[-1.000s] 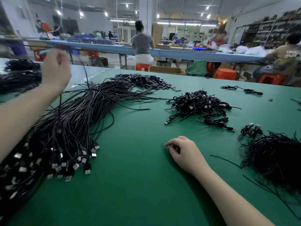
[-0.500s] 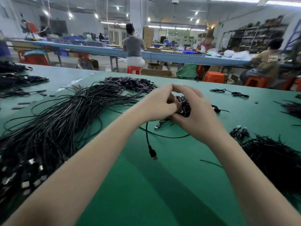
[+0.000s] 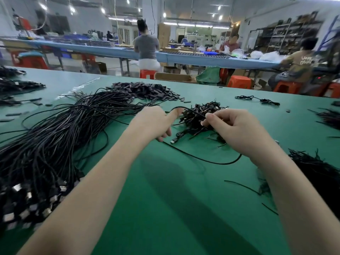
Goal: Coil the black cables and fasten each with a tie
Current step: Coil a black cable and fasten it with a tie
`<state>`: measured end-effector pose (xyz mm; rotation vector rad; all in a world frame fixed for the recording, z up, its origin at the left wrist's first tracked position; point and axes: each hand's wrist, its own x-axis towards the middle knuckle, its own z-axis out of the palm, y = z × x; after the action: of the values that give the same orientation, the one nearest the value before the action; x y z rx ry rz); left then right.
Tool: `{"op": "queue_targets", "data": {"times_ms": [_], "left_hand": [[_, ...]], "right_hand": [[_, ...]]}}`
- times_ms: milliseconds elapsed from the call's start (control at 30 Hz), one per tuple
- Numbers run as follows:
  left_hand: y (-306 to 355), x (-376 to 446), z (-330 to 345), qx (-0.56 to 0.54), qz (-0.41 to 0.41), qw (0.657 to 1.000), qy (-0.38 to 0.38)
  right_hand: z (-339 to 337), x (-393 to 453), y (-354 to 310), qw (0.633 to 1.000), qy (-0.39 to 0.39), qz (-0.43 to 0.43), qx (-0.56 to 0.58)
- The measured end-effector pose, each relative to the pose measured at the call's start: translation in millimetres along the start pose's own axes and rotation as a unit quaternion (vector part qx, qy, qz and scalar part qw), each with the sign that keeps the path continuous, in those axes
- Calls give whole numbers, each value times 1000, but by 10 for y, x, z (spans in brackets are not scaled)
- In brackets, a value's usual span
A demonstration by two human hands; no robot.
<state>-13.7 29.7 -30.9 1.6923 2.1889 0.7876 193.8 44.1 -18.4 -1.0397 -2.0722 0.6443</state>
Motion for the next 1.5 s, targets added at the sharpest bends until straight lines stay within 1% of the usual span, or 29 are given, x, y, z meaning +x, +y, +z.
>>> {"op": "queue_targets", "data": {"times_ms": [33, 67, 133, 200, 233, 333, 467, 533, 600, 633, 667, 700, 733, 767, 800, 867, 933, 1000, 1100, 1133, 1167, 1200, 1233, 1300, 1333, 1367, 1400, 1433, 1500], "left_hand": [[5, 5, 2, -114, -33, 990, -75], [14, 1, -17, -229, -51, 962, -139], [0, 1, -85, -445, -62, 864, -226], [-25, 10, -155, -604, -52, 756, -248], [-16, 9, -183, -642, -49, 727, -237], [54, -4, -217, -704, -62, 690, -155], [156, -73, -274, -727, -40, 668, -152], [194, -134, -340, -732, -1, 650, -204], [190, -197, -419, -719, 64, 606, -336], [171, -237, -462, -686, 100, 594, -408], [137, -277, -491, -631, 138, 609, -462], [106, -304, -487, -549, 167, 658, -487], [91, -320, -449, -445, 175, 737, -478], [98, -330, -391, -346, 164, 810, -444], [133, -335, -327, -289, 140, 863, -390], [223, -305, -208, -320, 93, 900, -280], [310, -280, -159, -409, 83, 889, -185], [358, -264, -209, -511, 90, 843, -141], [336, -310, -407, -640, 133, 739, -164], [307, -344, -491, -651, 150, 720, -188], [268, -381, -566, -641, 163, 718, -218], [225, -408, -622, -605, 176, 733, -256], [187, -427, -647, -542, 184, 763, -299], [149, -435, -569, -346, 163, 849, -363], [156, -413, -486, -265, 132, 881, -369], [180, -390, -398, -238, 97, 900, -351], [216, -353, -314, -274, 68, 907, -311], [257, -311, -255, -358, 47, 896, -259], [307, -253, -247, -531, 49, 826, -183]], "right_hand": [[4, -18, -14, 1000, -13, 7, 17], [7, -36, -33, 999, -35, 17, 37], [16, -68, -60, 990, -82, 51, 100], [30, -101, -90, 982, -120, 68, 130], [44, -119, -99, 979, -141, 67, 128], [112, -181, -91, 960, -234, 54, 142], [222, -217, -4, 919, -327, 67, 208], [274, -225, 42, 904, -367, 80, 205], [295, -213, 95, 912, -371, 102, 143], [274, -190, 121, 928, -341, 114, 95], [237, -162, 137, 948, -289, 123, 57], [180, -134, 143, 964, -225, 131, 52], [111, -103, 139, 974, -161, 136, 82], [41, -83, 111, 976, -110, 134, 130], [-15, -80, 57, 974, -76, 121, 177], [-38, -118, -68, 969, -65, 74, 227], [72, -178, -181, 964, -92, 15, 249], [243, -218, -194, 944, -140, -9, 298], [431, -253, -40, 897, -293, 44, 327], [449, -250, 37, 900, -316, 71, 291], [444, -229, 110, 917, -303, 93, 242], [414, -194, 157, 942, -257, 105, 188], [360, -159, 180, 965, -189, 108, 147], [221, -99, 186, 988, -42, 77, 130], [164, -79, 161, 990, 13, 41, 131], [133, -73, 120, 991, 45, -1, 127], [138, -77, 62, 989, 54, -35, 135], [176, -85, 3, 984, 42, -54, 166], [321, -113, -63, 962, -33, -41, 268]]}}
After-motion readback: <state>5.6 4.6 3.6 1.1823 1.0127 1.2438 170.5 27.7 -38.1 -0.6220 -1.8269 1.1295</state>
